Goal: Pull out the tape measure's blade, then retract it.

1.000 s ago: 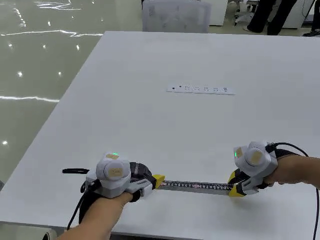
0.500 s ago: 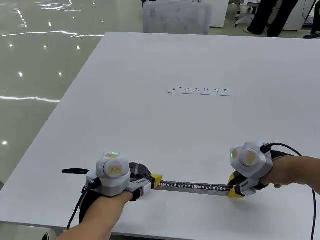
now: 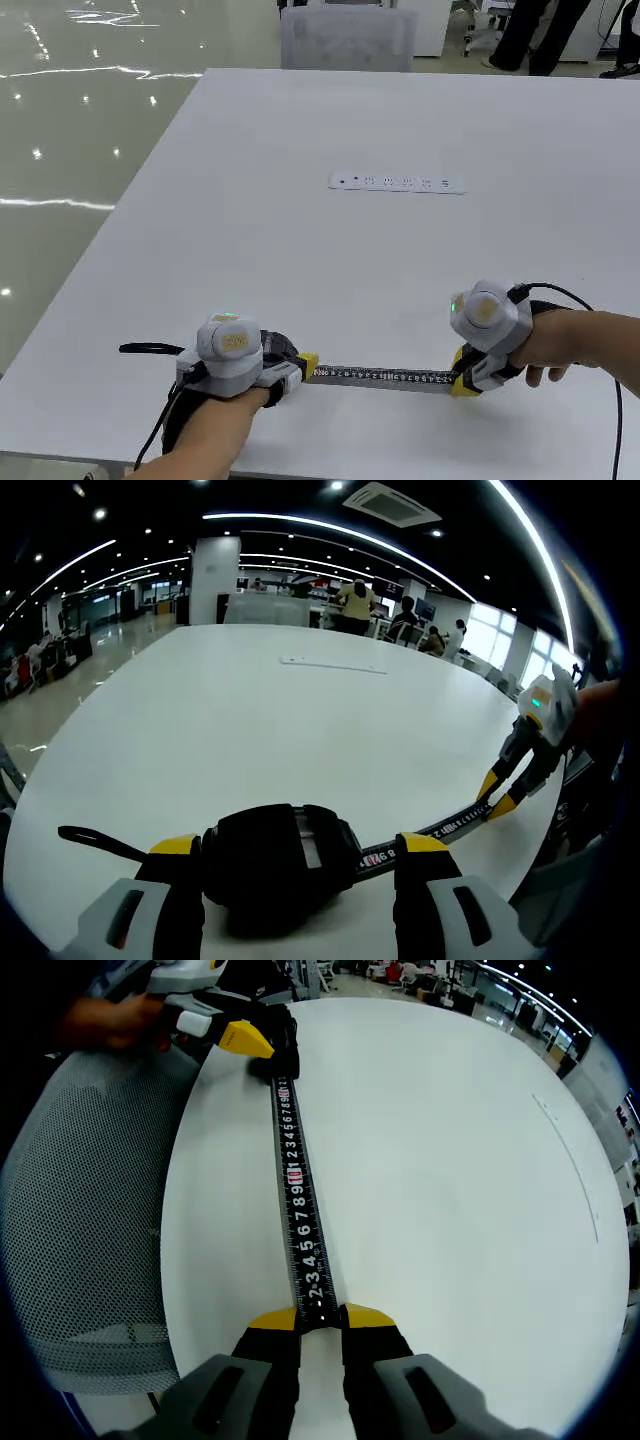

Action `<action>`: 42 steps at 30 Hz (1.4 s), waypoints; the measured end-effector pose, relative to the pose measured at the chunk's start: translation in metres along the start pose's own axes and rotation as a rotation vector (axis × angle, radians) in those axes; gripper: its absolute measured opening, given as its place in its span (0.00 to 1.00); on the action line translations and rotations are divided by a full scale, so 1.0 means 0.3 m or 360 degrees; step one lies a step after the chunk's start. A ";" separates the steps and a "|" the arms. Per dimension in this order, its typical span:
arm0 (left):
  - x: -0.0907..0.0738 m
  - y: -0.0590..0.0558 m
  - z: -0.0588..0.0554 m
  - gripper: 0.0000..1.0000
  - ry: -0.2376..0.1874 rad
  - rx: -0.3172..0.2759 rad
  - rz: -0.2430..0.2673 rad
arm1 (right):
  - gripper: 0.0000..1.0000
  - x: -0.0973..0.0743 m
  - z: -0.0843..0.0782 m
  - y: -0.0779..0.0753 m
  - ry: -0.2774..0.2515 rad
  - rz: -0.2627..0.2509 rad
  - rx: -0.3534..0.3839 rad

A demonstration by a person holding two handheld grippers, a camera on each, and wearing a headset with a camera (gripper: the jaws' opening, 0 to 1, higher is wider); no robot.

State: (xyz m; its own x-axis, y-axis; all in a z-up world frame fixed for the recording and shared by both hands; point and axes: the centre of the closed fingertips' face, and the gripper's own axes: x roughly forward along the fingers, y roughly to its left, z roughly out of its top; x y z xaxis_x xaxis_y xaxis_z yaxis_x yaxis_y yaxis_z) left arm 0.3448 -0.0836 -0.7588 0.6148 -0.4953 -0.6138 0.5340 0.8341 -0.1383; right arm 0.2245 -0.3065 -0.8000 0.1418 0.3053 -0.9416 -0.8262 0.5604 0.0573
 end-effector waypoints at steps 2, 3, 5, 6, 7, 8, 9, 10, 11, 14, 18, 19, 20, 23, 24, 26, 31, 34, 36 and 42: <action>0.003 0.006 -0.003 0.74 0.0005 -0.0023 0.0022 | 0.14 0.000 0.000 0.000 0.0010 -0.0004 0.0007; 0.004 0.009 -0.003 0.74 0.0004 -0.0034 0.0031 | 0.14 0.000 0.000 0.001 0.0014 -0.0007 0.0012; 0.003 0.028 0.004 0.70 -0.0014 -0.0085 0.0065 | 0.14 0.001 -0.002 0.000 0.0018 -0.0014 0.0010; 0.005 0.035 0.005 0.68 -0.0016 -0.0099 0.0074 | 0.14 0.002 -0.002 -0.001 0.0017 -0.0017 0.0012; 0.006 0.041 0.005 0.66 -0.0021 -0.0103 0.0087 | 0.14 0.000 -0.002 0.000 0.0015 -0.0020 0.0019; 0.003 0.041 0.002 0.64 -0.0019 -0.0106 0.0092 | 0.14 0.000 -0.002 0.001 0.0012 -0.0022 0.0020; 0.003 0.041 0.001 0.63 -0.0016 -0.0116 0.0093 | 0.14 0.000 -0.003 0.001 0.0010 -0.0023 0.0022; 0.004 0.040 -0.002 0.64 -0.0013 -0.0131 0.0092 | 0.14 0.000 -0.003 0.002 0.0006 -0.0025 0.0027; 0.005 0.040 -0.003 0.64 -0.0013 -0.0129 0.0092 | 0.14 0.001 -0.004 0.001 0.0005 -0.0026 0.0031; 0.005 0.039 -0.006 0.64 -0.0006 -0.0122 0.0092 | 0.13 0.000 -0.004 0.002 0.0003 -0.0028 0.0035; 0.005 0.037 -0.014 0.63 0.0016 -0.0105 0.0083 | 0.13 0.002 -0.005 0.000 0.0002 -0.0028 0.0041; 0.005 0.037 -0.014 0.63 0.0021 -0.0098 0.0083 | 0.13 0.002 -0.005 0.000 0.0002 -0.0027 0.0041; 0.005 0.036 -0.016 0.63 0.0031 -0.0089 0.0081 | 0.13 0.002 -0.005 0.001 0.0002 -0.0027 0.0041; 0.011 0.037 -0.015 0.62 0.0052 -0.0065 0.0080 | 0.13 0.002 -0.005 -0.001 0.0000 -0.0027 0.0038; 0.011 0.037 -0.015 0.62 0.0052 -0.0061 0.0080 | 0.13 0.002 -0.005 -0.001 -0.0001 -0.0026 0.0037; 0.012 0.038 -0.014 0.62 0.0052 -0.0052 0.0077 | 0.13 0.001 -0.005 -0.001 -0.0008 -0.0024 0.0034; 0.019 0.037 -0.016 0.61 0.0064 -0.0042 0.0071 | 0.13 0.002 0.002 0.005 -0.0019 -0.0026 0.0033; 0.017 0.036 -0.017 0.61 0.0064 -0.0047 0.0062 | 0.13 0.004 0.001 0.005 -0.0020 -0.0026 0.0028; 0.017 0.037 -0.017 0.61 0.0061 -0.0048 0.0055 | 0.13 0.002 0.003 0.008 -0.0023 -0.0028 0.0002; 0.015 0.038 -0.018 0.61 0.0068 -0.0059 0.0023 | 0.14 0.002 0.004 0.012 -0.0040 -0.0007 -0.0067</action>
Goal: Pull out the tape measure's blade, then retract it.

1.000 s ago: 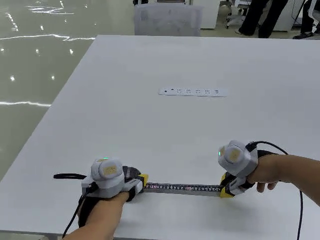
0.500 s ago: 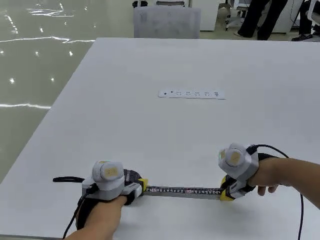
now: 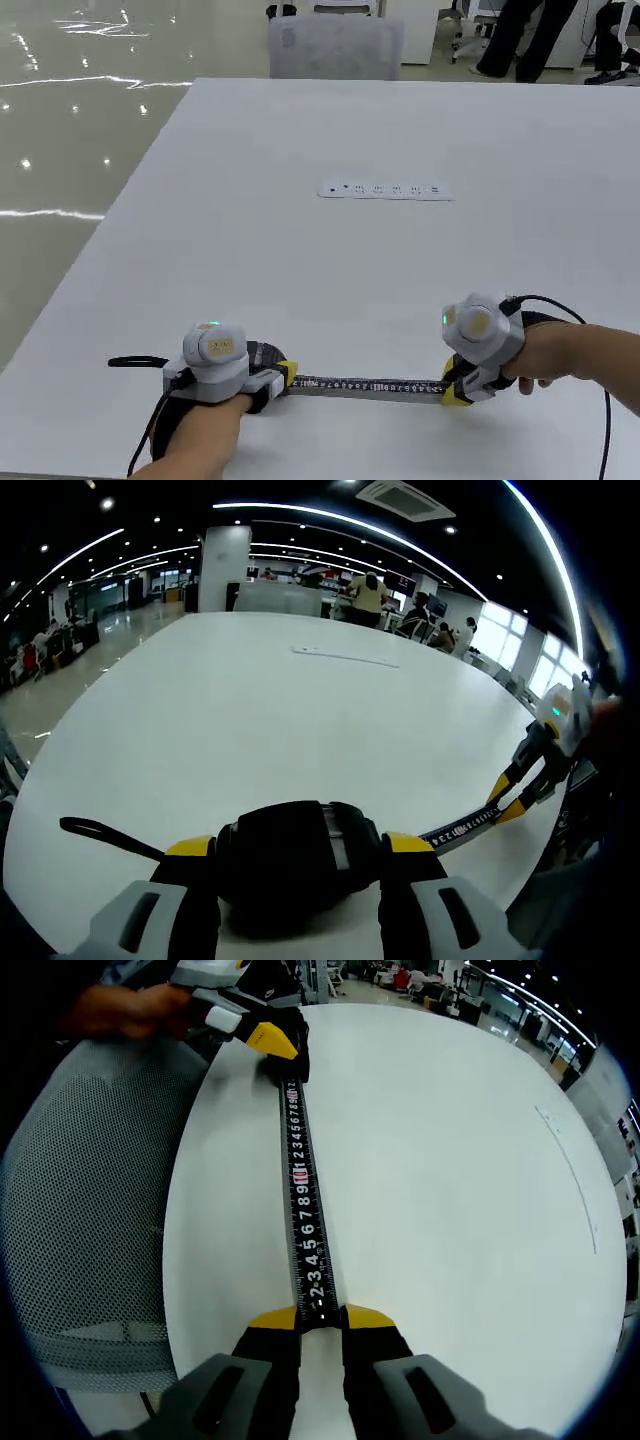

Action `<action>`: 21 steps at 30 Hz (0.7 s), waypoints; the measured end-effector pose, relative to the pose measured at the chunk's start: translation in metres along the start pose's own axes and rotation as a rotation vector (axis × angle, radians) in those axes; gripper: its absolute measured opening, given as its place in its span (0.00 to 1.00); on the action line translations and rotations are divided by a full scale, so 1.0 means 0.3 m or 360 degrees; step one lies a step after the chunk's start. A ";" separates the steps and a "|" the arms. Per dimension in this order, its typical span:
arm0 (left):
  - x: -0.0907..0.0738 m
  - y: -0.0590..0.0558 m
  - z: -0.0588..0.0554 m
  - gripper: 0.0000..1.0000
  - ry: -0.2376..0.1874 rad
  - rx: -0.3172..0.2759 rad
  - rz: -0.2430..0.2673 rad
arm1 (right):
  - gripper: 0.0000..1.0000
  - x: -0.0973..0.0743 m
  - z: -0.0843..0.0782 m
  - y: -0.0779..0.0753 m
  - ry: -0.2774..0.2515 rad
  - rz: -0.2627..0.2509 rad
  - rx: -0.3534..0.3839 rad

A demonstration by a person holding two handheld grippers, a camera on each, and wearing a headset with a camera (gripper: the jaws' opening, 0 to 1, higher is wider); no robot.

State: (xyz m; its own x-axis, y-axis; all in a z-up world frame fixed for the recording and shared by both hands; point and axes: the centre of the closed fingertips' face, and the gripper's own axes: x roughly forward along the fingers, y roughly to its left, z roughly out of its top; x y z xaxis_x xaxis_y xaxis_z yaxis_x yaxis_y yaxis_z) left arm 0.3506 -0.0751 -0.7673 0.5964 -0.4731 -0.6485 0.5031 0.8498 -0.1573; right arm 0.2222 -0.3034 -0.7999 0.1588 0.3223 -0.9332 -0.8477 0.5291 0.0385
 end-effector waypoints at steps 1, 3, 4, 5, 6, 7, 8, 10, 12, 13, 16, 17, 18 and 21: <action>0.000 0.000 0.000 0.61 0.0001 -0.0001 -0.0003 | 0.14 -0.002 0.001 0.001 0.0000 -0.0001 -0.0003; -0.002 0.001 -0.001 0.61 0.0006 -0.0010 -0.0015 | 0.14 -0.003 0.003 0.003 -0.0004 -0.0002 0.0006; -0.006 0.000 -0.001 0.61 0.0011 -0.0005 -0.0022 | 0.14 -0.002 0.004 0.003 -0.0006 -0.0001 0.0014; -0.007 0.000 -0.001 0.60 0.0010 -0.0003 -0.0033 | 0.14 -0.001 0.005 0.002 -0.0013 0.0005 0.0026; -0.007 0.002 -0.001 0.60 0.0010 -0.0008 -0.0037 | 0.14 0.000 0.006 0.001 -0.0015 0.0006 0.0032; -0.006 0.003 -0.001 0.60 0.0010 -0.0018 -0.0039 | 0.14 -0.001 0.006 0.001 -0.0019 0.0006 0.0033; -0.006 0.004 -0.001 0.60 0.0009 -0.0023 -0.0039 | 0.14 -0.001 0.007 0.000 -0.0024 0.0002 0.0034; -0.006 0.004 0.000 0.60 0.0009 -0.0027 -0.0043 | 0.14 -0.001 0.009 -0.001 -0.0030 0.0001 0.0052; -0.007 0.004 0.000 0.60 0.0010 -0.0033 -0.0046 | 0.14 0.000 0.008 -0.004 -0.0033 0.0001 0.0053; -0.007 0.005 0.000 0.60 0.0010 -0.0037 -0.0051 | 0.14 0.000 0.008 -0.004 -0.0034 0.0001 0.0053; -0.010 0.003 0.001 0.60 0.0021 -0.0038 -0.0059 | 0.14 -0.003 0.011 -0.001 -0.0038 -0.0001 0.0055; -0.010 0.004 0.001 0.60 0.0024 -0.0042 -0.0063 | 0.14 0.000 0.009 -0.006 -0.0042 0.0000 0.0055; -0.010 0.004 0.001 0.60 0.0026 -0.0040 -0.0066 | 0.14 0.001 0.008 -0.007 -0.0045 0.0003 0.0058; -0.012 0.003 0.001 0.60 0.0033 -0.0042 -0.0073 | 0.14 -0.001 0.010 -0.005 -0.0054 0.0008 0.0063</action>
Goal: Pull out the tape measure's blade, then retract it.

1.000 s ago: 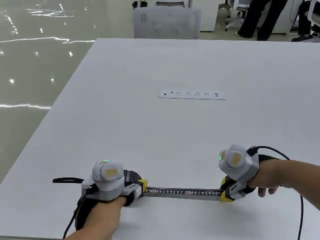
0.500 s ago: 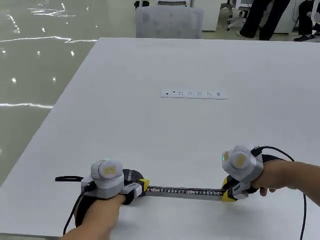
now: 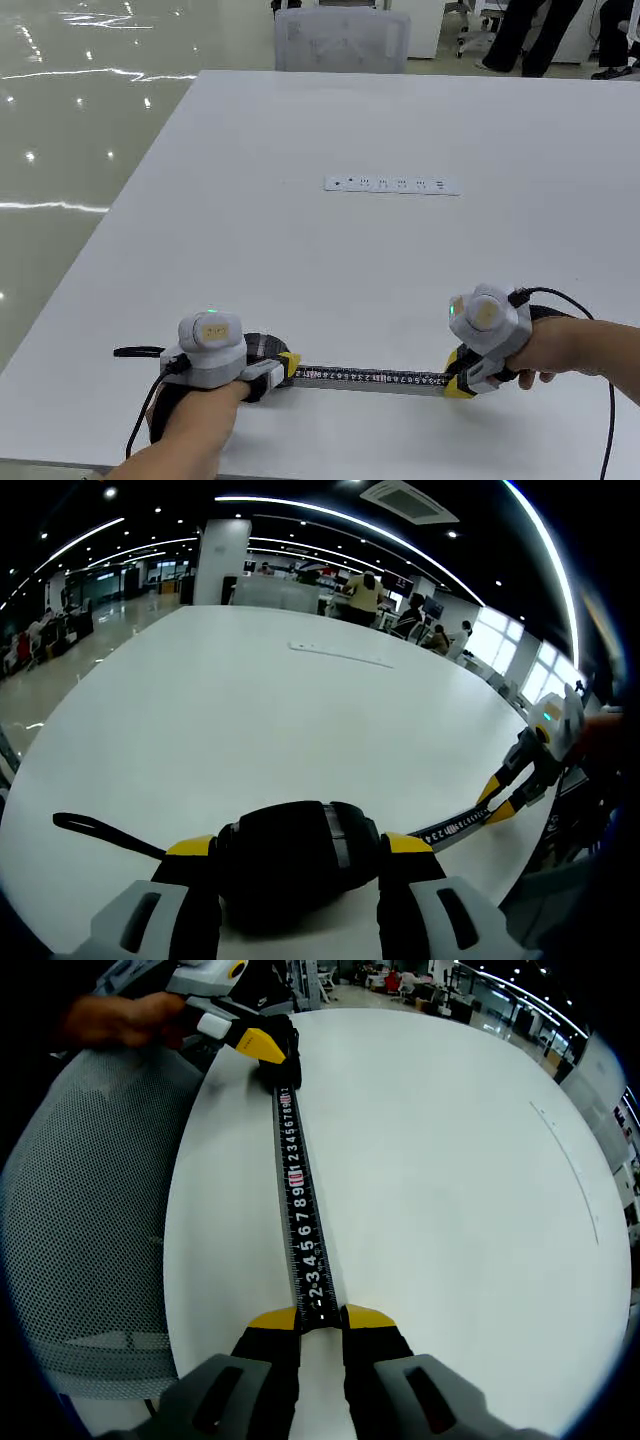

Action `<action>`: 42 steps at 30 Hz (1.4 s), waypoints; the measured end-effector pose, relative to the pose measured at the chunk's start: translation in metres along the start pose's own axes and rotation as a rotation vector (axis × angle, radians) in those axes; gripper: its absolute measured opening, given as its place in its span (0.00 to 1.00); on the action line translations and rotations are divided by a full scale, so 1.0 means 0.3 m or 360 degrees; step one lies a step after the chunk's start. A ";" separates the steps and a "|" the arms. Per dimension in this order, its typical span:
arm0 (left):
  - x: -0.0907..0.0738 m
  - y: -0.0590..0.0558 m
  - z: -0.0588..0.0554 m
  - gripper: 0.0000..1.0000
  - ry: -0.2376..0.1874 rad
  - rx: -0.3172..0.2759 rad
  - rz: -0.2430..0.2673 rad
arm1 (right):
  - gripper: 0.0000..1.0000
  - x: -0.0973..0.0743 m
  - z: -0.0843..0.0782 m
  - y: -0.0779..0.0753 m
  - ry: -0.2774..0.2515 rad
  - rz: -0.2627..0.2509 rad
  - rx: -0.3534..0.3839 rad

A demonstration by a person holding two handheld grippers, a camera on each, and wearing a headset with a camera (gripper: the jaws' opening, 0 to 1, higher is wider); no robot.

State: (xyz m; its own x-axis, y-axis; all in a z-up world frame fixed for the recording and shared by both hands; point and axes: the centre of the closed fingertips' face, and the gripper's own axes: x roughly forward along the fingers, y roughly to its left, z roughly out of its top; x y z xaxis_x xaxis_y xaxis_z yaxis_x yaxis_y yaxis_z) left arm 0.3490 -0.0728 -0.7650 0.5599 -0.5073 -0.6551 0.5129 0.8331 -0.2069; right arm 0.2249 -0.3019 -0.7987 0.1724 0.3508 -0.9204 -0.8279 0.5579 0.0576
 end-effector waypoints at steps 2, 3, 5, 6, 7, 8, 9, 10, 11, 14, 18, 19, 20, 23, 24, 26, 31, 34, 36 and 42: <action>0.000 0.000 -0.001 0.59 0.0008 0.0001 -0.0006 | 0.14 0.002 0.000 -0.002 -0.0006 0.0002 0.0003; 0.000 0.001 -0.001 0.59 0.0010 0.0002 -0.0009 | 0.14 0.003 0.001 -0.003 -0.0009 0.0001 0.0005; 0.000 -0.001 -0.002 0.59 0.0015 0.0012 -0.0016 | 0.14 0.001 0.005 0.001 -0.0010 0.0003 0.0002; 0.000 -0.002 -0.002 0.59 0.0014 0.0016 -0.0016 | 0.14 0.001 0.005 0.001 -0.0008 0.0003 -0.0002; 0.001 -0.002 -0.002 0.59 0.0014 0.0023 -0.0015 | 0.14 0.001 0.005 0.001 -0.0006 0.0005 0.0002; 0.001 -0.003 -0.002 0.59 0.0015 0.0026 -0.0014 | 0.14 0.002 0.006 0.000 -0.0006 0.0005 0.0005; 0.001 -0.003 -0.002 0.59 0.0015 0.0025 -0.0014 | 0.14 0.003 0.006 -0.001 -0.0006 0.0004 0.0002; -0.001 -0.001 -0.002 0.59 0.0017 0.0016 -0.0019 | 0.14 0.002 0.008 -0.001 -0.0008 0.0000 -0.0005; -0.002 0.002 -0.001 0.59 0.0016 0.0004 -0.0024 | 0.14 0.002 0.009 0.000 -0.0010 -0.0001 -0.0004; -0.002 0.000 -0.003 0.59 0.0023 0.0018 -0.0042 | 0.14 0.007 0.021 0.004 -0.0044 0.0011 0.0012; -0.001 0.000 -0.002 0.59 0.0027 0.0019 -0.0054 | 0.14 0.009 0.025 0.003 -0.0043 0.0010 0.0013; -0.001 0.000 -0.003 0.59 0.0028 0.0023 -0.0058 | 0.14 0.009 0.026 0.004 -0.0045 0.0010 0.0011; -0.001 0.000 -0.003 0.59 0.0027 0.0021 -0.0059 | 0.14 0.011 0.026 0.003 -0.0047 0.0009 0.0010; -0.002 -0.002 -0.003 0.59 0.0027 0.0018 -0.0061 | 0.14 0.014 0.031 0.004 -0.0057 0.0009 0.0014; -0.002 -0.002 -0.003 0.59 0.0027 0.0014 -0.0063 | 0.14 0.015 0.036 0.006 -0.0063 0.0009 0.0017; -0.004 -0.002 -0.004 0.59 0.0030 0.0013 -0.0062 | 0.14 0.016 0.045 0.011 -0.0071 0.0013 0.0020; -0.005 -0.002 -0.004 0.59 0.0030 0.0009 -0.0064 | 0.14 0.019 0.055 0.013 -0.0076 0.0015 0.0019; -0.005 -0.003 -0.004 0.59 0.0030 0.0009 -0.0064 | 0.14 0.024 0.057 0.010 -0.0077 0.0015 0.0019; -0.004 -0.003 -0.004 0.59 0.0031 0.0007 -0.0066 | 0.14 0.024 0.060 0.011 -0.0079 0.0016 0.0019; -0.003 -0.003 -0.002 0.59 0.0030 0.0008 -0.0069 | 0.14 0.028 0.066 0.009 -0.0079 0.0016 0.0017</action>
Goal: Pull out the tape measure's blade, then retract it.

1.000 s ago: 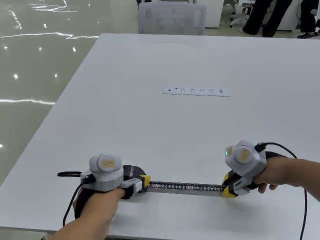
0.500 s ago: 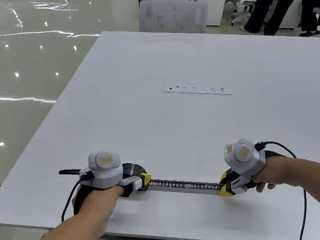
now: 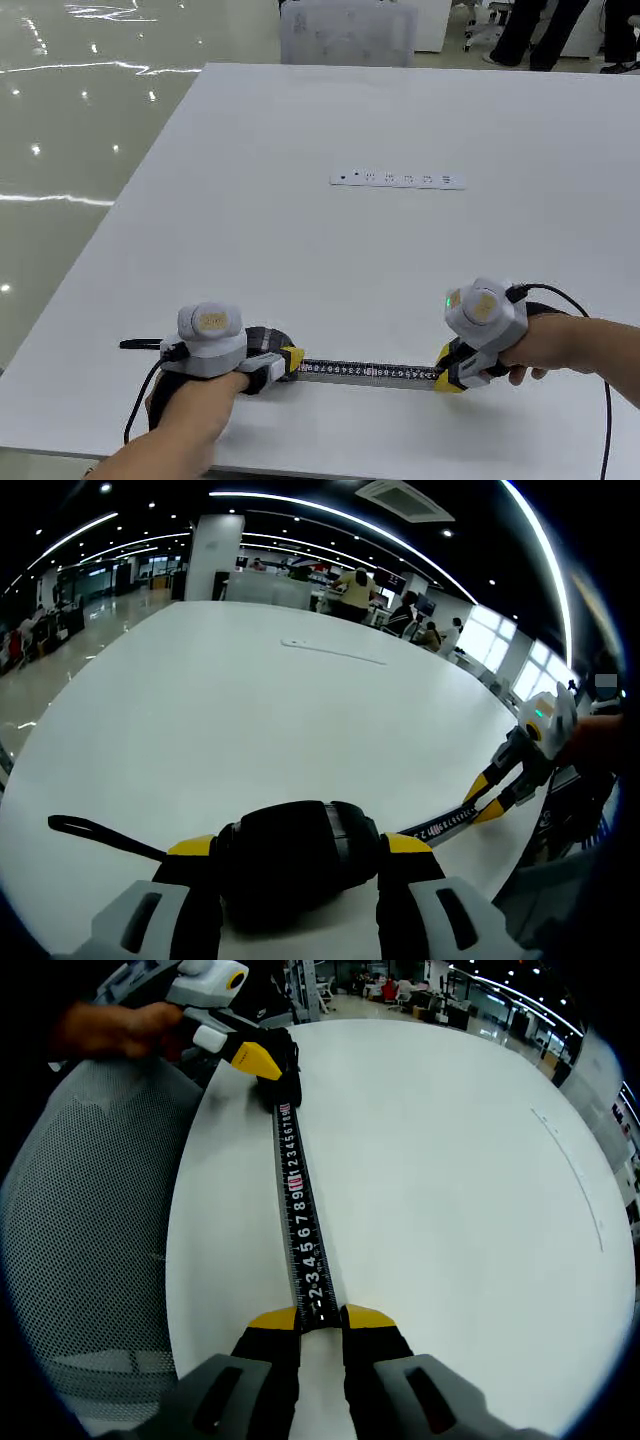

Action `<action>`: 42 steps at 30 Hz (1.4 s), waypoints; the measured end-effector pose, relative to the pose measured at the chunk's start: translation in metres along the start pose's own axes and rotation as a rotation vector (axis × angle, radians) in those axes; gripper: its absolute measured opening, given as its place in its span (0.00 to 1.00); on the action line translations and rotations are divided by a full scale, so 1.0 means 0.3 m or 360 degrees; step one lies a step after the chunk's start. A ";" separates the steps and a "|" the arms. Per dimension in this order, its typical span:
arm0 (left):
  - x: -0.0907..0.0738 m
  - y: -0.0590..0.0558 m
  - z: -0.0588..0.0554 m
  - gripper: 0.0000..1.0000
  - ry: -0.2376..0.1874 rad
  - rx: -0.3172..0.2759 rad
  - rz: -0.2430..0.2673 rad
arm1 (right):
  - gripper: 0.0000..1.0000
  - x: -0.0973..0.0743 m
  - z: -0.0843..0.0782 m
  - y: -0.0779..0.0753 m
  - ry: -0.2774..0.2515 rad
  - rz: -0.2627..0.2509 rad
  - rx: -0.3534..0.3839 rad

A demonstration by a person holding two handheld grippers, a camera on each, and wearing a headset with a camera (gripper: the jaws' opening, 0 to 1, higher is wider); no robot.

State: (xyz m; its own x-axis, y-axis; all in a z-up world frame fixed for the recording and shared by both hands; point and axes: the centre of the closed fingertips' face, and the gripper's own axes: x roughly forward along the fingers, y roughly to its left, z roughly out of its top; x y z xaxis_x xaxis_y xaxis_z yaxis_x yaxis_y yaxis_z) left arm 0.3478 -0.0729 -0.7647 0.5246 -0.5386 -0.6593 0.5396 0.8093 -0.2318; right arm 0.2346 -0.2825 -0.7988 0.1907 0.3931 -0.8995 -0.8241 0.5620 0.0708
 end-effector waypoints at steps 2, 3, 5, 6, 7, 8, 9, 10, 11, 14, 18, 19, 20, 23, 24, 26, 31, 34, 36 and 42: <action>0.000 0.000 0.000 0.59 -0.0001 0.0001 0.0000 | 0.14 0.001 0.002 0.000 0.0000 -0.0001 0.0001; 0.000 0.000 0.000 0.59 -0.0001 0.0000 0.0000 | 0.14 0.001 0.003 0.000 0.0000 -0.0001 0.0002; 0.001 0.000 0.000 0.59 -0.0001 0.0001 -0.0001 | 0.14 0.000 0.004 0.002 0.0000 -0.0004 0.0007; 0.001 0.000 0.000 0.59 -0.0001 0.0000 -0.0001 | 0.14 0.001 0.004 0.002 0.0000 -0.0005 0.0008; 0.001 0.000 0.000 0.59 -0.0001 0.0000 -0.0001 | 0.14 0.002 0.006 0.002 -0.0001 -0.0006 0.0008; 0.001 0.000 0.000 0.59 -0.0001 0.0001 -0.0001 | 0.14 0.002 0.006 0.003 -0.0001 -0.0007 0.0007; 0.001 0.000 0.000 0.59 -0.0001 0.0001 0.0000 | 0.14 0.002 0.007 0.003 -0.0002 -0.0008 0.0003; 0.001 0.000 0.000 0.59 -0.0001 0.0000 0.0000 | 0.14 0.002 0.009 0.004 -0.0003 -0.0009 0.0004; 0.001 0.000 0.000 0.59 -0.0001 0.0000 0.0000 | 0.14 0.002 0.010 0.005 -0.0003 -0.0009 0.0004; 0.000 -0.001 0.000 0.59 -0.0001 -0.0002 -0.0002 | 0.14 0.005 0.012 0.003 -0.0006 -0.0009 0.0002; 0.000 0.000 0.000 0.59 0.0000 -0.0003 -0.0004 | 0.14 0.009 0.023 0.008 -0.0010 -0.0005 0.0009; 0.000 0.000 0.000 0.59 -0.0001 -0.0003 -0.0004 | 0.14 0.009 0.027 0.010 -0.0013 -0.0004 0.0005; 0.000 -0.001 0.000 0.59 -0.0001 0.0001 -0.0002 | 0.14 0.011 0.029 0.011 -0.0012 -0.0003 0.0000; 0.000 0.000 0.000 0.59 -0.0002 0.0000 -0.0002 | 0.14 0.013 0.030 0.007 -0.0009 -0.0002 -0.0001; 0.000 0.001 0.000 0.59 -0.0002 -0.0001 -0.0003 | 0.14 0.013 0.031 0.008 -0.0010 -0.0002 -0.0001; 0.000 0.001 0.001 0.59 -0.0003 -0.0002 -0.0003 | 0.14 0.014 0.033 0.009 -0.0015 -0.0002 0.0001; -0.001 0.001 0.000 0.59 -0.0002 -0.0004 -0.0003 | 0.14 0.017 0.042 0.011 -0.0020 -0.0001 -0.0001; -0.002 0.000 -0.001 0.59 -0.0002 -0.0003 -0.0003 | 0.14 0.021 0.051 0.014 -0.0022 0.0002 -0.0004; -0.002 0.000 -0.001 0.59 -0.0002 -0.0004 -0.0004 | 0.14 0.023 0.054 0.015 -0.0024 0.0001 -0.0005; -0.003 0.000 -0.001 0.59 -0.0003 -0.0006 -0.0005 | 0.14 0.029 0.067 0.016 -0.0033 0.0003 0.0000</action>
State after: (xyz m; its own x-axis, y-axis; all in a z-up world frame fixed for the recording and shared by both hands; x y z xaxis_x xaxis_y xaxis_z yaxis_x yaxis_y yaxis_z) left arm 0.3471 -0.0722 -0.7643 0.5242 -0.5415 -0.6572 0.5388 0.8086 -0.2364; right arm 0.2429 -0.2617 -0.7978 0.2003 0.4092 -0.8902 -0.8246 0.5610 0.0724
